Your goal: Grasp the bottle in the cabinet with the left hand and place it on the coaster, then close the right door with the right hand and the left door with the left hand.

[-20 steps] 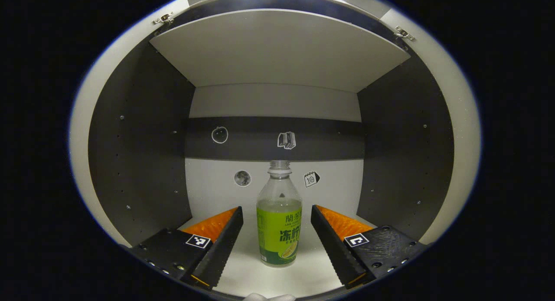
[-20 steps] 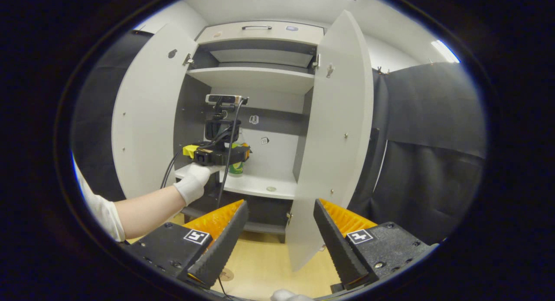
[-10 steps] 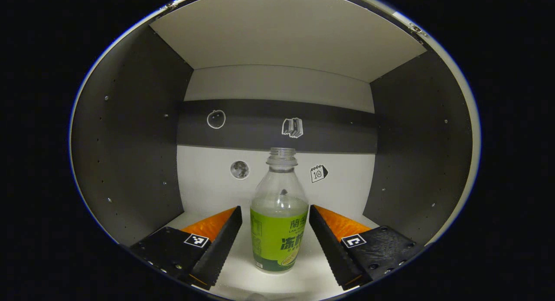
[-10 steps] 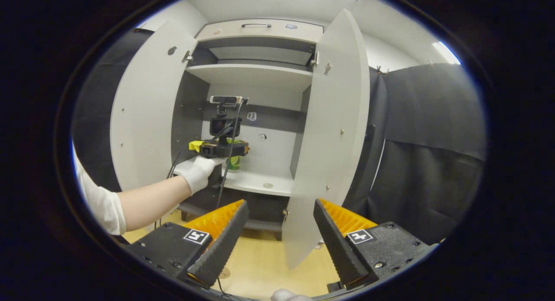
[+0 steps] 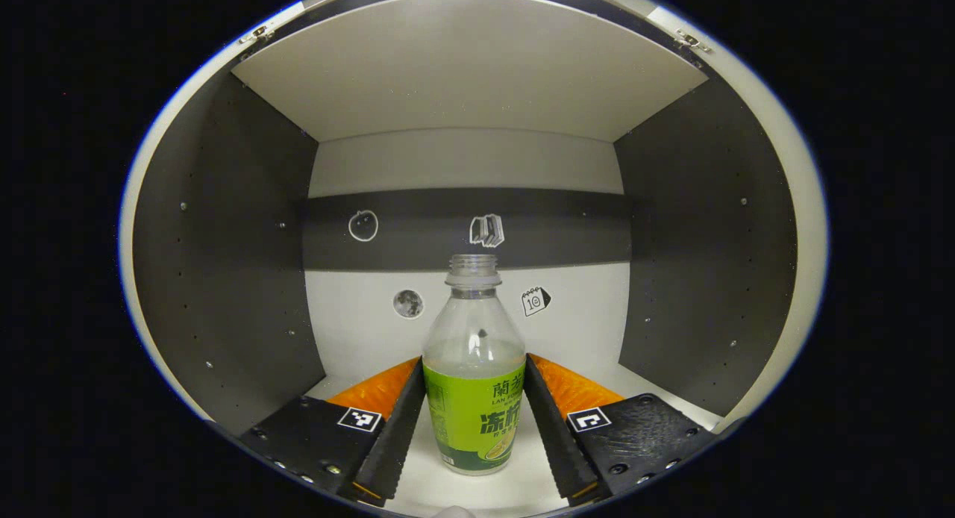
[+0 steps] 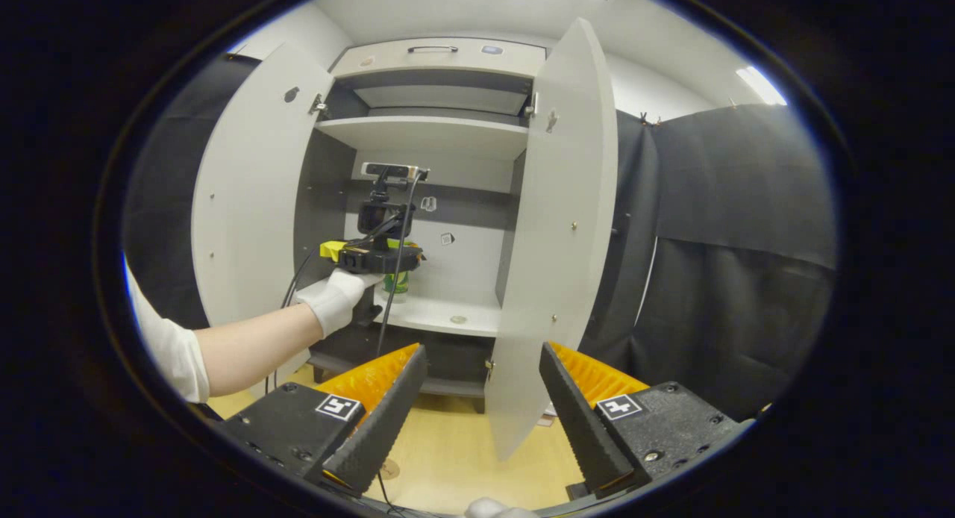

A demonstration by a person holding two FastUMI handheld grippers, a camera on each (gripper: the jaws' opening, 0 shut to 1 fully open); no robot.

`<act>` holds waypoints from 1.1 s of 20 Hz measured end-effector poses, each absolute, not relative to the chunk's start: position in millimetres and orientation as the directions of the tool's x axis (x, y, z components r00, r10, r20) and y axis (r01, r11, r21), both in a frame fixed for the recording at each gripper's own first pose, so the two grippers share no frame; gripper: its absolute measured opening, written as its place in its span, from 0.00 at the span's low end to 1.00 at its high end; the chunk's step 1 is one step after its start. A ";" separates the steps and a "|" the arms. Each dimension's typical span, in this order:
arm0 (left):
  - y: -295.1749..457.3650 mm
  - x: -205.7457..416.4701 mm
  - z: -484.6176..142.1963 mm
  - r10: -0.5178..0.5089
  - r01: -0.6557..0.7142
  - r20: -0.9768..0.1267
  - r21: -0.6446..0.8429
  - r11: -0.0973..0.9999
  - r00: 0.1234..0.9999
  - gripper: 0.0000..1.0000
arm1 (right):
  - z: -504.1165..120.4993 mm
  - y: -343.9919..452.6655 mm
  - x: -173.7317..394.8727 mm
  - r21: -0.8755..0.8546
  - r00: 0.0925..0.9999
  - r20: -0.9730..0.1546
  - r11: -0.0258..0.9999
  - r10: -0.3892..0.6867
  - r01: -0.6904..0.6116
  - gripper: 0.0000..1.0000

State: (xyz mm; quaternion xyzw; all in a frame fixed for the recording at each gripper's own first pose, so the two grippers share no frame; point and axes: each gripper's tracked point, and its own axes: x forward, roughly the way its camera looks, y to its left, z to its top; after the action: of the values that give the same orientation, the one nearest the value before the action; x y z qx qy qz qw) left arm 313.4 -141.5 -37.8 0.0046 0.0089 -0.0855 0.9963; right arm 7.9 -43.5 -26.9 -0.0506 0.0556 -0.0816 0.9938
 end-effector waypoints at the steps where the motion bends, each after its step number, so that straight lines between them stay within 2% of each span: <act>1: -141.9 303.9 -33.6 -0.179 0.179 -0.011 0.008 0.984 0.984 0.75 | -27.0 -44.6 5.3 -0.106 0.980 -0.102 0.982 -0.169 0.158 1.00; 3: -143.1 281.9 -25.4 -0.194 0.194 -0.001 -0.004 0.981 0.981 0.75 | -25.4 -44.8 2.4 -0.097 0.981 -0.096 0.983 -0.167 0.157 1.00; 4: -142.4 267.9 -21.5 -0.199 0.199 0.006 -0.005 0.980 0.980 0.79 | -25.6 -45.3 0.7 -0.095 0.982 -0.094 0.983 -0.164 0.156 1.00; 5: -140.3 253.8 -16.5 -0.202 0.202 0.015 0.000 0.979 0.979 0.75 | -26.5 -46.0 -1.0 -0.094 0.982 -0.093 0.983 -0.165 0.156 1.00; 11: -129.0 173.7 -11.8 -0.235 0.235 0.036 0.008 0.972 0.971 0.75 | -29.2 -51.7 -18.0 -0.079 0.983 -0.083 0.984 -0.166 0.159 1.00; 17: -121.0 85.2 -27.8 -0.297 0.298 0.041 -0.028 0.954 0.954 0.75 | -44.7 -54.4 -31.1 -0.034 0.981 -0.105 0.986 -0.164 0.161 1.00; 21: -116.1 40.5 -44.0 -0.349 0.352 0.092 -0.022 0.936 0.933 0.75 | -56.1 -60.5 -35.3 -0.027 0.978 -0.124 0.986 -0.167 0.165 1.00; 22: -115.4 31.0 -53.2 -0.358 0.361 0.091 -0.016 0.932 0.929 0.79 | -58.4 -62.6 -36.2 -0.022 0.977 -0.132 0.986 -0.169 0.168 1.00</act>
State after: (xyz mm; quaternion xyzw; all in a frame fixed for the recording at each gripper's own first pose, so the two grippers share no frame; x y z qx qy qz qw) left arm 31.0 -115.4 -53.2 -0.0160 -0.0435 -0.1832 0.9820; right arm -36.2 -62.6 -58.4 -0.0051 0.0668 -0.0846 0.9942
